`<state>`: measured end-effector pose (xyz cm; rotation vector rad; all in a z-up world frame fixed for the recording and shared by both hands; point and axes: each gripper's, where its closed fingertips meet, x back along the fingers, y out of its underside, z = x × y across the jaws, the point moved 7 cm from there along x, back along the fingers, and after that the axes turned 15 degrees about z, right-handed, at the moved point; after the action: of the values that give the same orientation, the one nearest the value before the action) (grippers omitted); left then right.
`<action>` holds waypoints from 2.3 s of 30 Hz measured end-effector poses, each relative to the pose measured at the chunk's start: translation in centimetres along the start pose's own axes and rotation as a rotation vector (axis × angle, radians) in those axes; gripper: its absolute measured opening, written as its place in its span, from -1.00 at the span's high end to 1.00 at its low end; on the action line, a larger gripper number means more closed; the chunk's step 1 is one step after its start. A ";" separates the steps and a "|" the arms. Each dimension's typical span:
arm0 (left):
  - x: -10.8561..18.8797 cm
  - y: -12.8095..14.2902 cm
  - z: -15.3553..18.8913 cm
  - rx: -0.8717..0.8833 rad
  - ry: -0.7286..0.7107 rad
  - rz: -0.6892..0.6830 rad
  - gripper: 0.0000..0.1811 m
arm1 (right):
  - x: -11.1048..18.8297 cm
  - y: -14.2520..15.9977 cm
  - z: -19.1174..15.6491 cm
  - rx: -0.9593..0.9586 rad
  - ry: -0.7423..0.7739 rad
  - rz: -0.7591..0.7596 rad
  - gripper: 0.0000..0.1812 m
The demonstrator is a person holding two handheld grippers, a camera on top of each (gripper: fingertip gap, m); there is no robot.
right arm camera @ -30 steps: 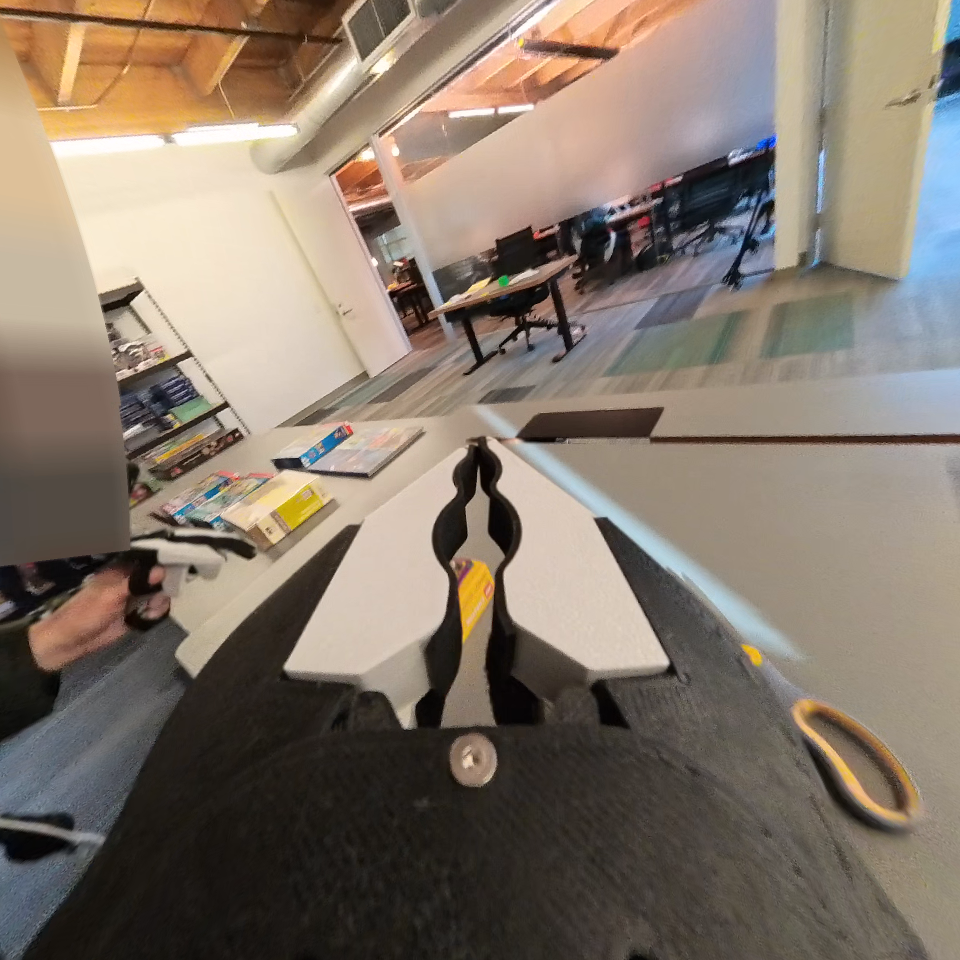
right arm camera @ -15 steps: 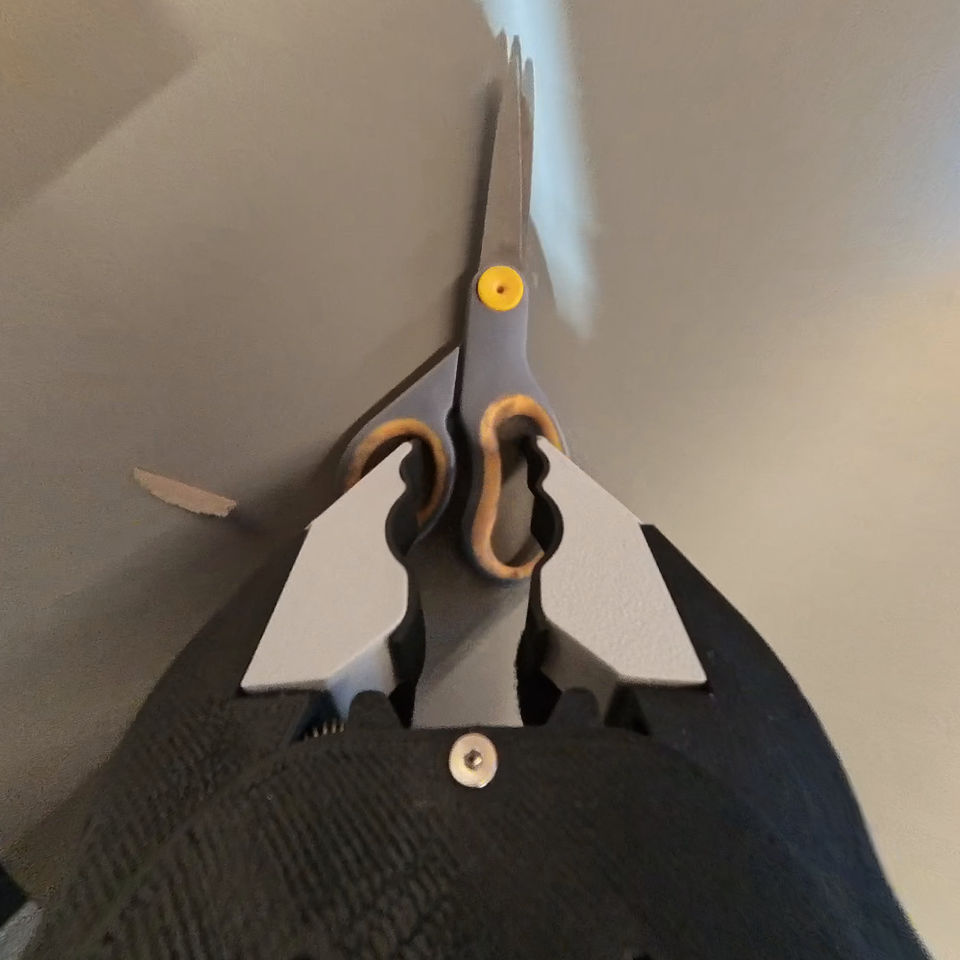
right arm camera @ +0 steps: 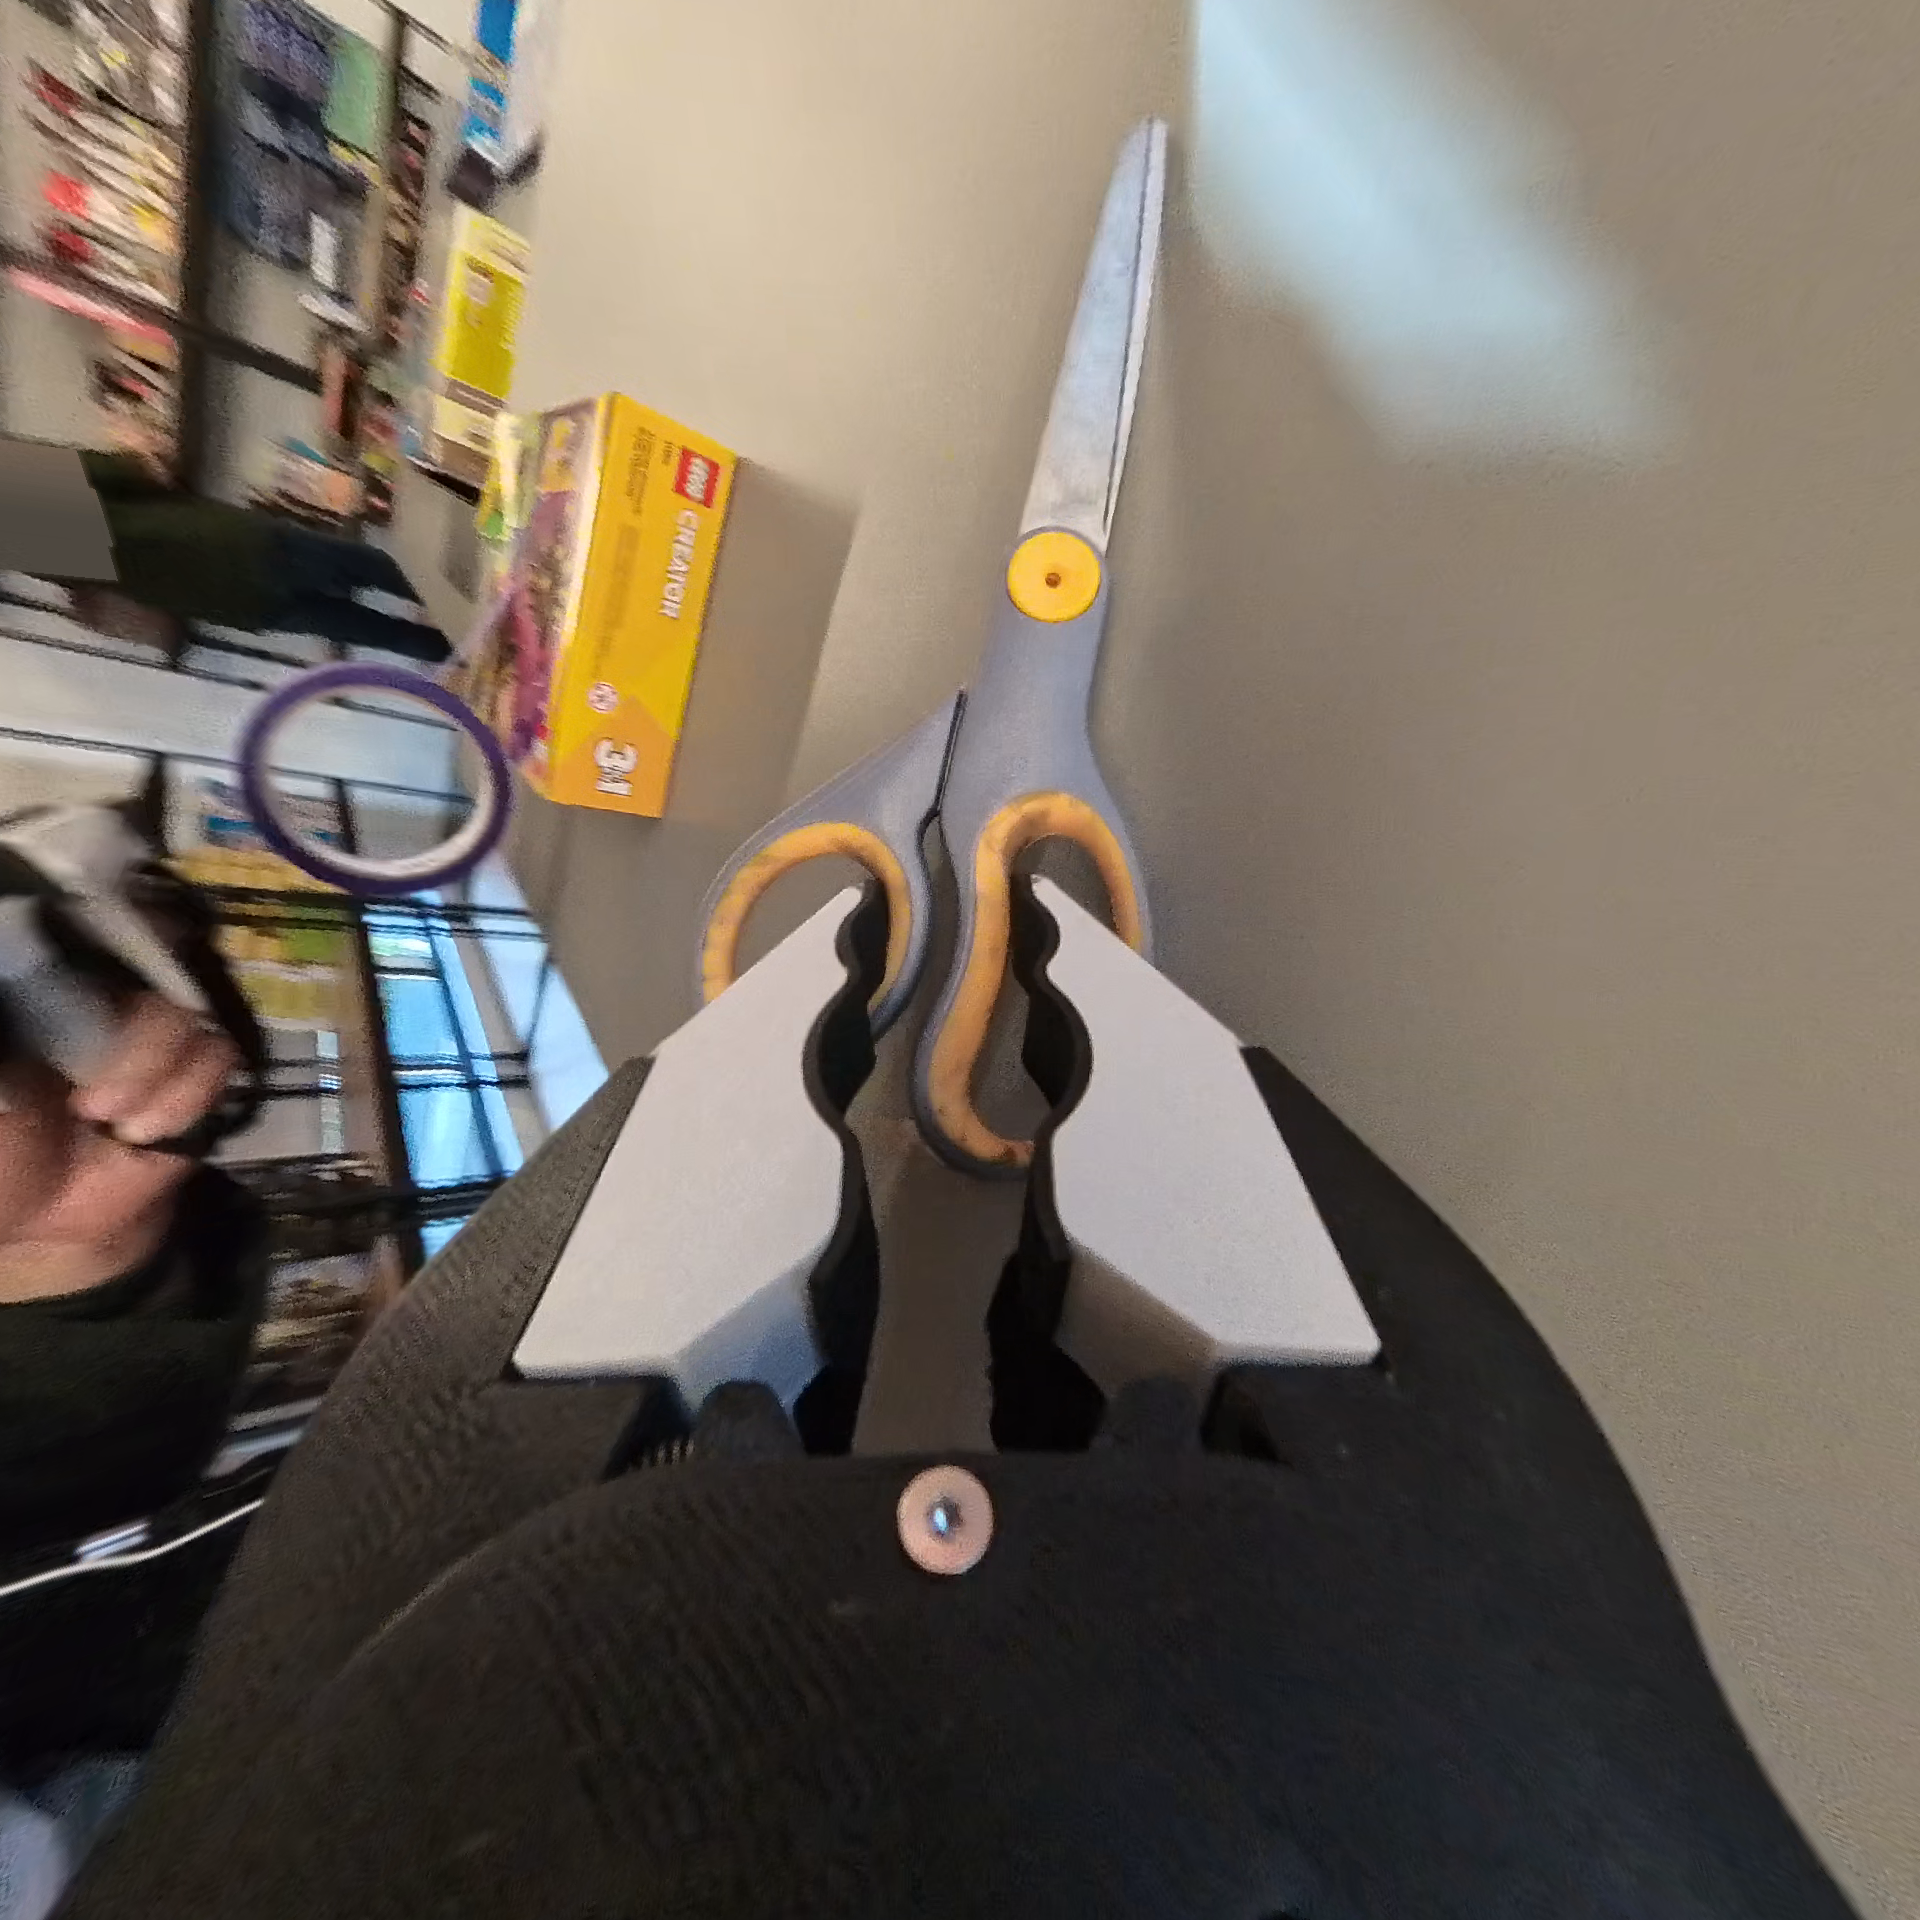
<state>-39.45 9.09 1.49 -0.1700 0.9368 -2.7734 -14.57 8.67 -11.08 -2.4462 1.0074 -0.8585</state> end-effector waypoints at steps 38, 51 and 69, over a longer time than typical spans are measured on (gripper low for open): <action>-7.5 0.9 -4.3 0.443 -0.250 0.105 0.70 | -4.1 2.5 -11.7 0.574 -0.262 -0.171 0.78; 1.9 0.5 -1.6 0.253 -0.224 0.159 0.69 | -5.1 0.9 -11.7 0.268 -0.636 -0.106 0.75; 8.8 -1.1 1.8 0.053 -0.364 0.310 0.74 | -6.6 -1.0 -10.4 0.040 -0.737 -0.296 0.52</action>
<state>-47.83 6.87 3.96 -0.4608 0.7255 -2.3720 -24.53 13.19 -5.36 -2.5779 0.3609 -0.0063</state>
